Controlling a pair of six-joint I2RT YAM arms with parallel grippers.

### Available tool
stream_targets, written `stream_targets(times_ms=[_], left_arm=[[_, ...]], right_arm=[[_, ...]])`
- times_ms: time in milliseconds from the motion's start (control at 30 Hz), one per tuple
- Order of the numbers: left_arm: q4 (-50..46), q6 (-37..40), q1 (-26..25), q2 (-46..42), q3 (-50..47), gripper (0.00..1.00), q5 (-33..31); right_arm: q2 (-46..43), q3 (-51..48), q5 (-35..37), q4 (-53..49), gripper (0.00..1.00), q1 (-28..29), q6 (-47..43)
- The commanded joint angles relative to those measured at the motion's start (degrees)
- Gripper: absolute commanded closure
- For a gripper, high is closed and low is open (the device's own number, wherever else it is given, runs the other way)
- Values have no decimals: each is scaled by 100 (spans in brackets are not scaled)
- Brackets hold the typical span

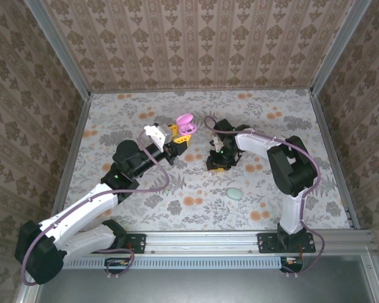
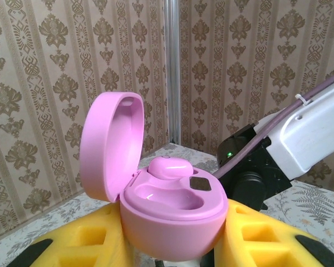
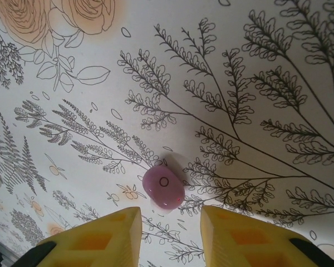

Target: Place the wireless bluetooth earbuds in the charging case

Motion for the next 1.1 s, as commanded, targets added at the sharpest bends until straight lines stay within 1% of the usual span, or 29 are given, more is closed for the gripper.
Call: stream_targets(times_ms=[0, 300, 800, 1067], left_arm=[[123, -21, 40, -2, 180, 66, 58], [108, -29, 40, -11, 197, 66, 67], [87, -46, 43, -11, 199, 66, 41], [95, -60, 43, 40, 204, 66, 49]], right_arm=[[105, 62, -207, 51, 65, -24, -59], [250, 96, -400, 156, 65, -22, -85], [493, 287, -486, 167, 65, -16, -127], [703, 456, 35, -162, 65, 120, -207]])
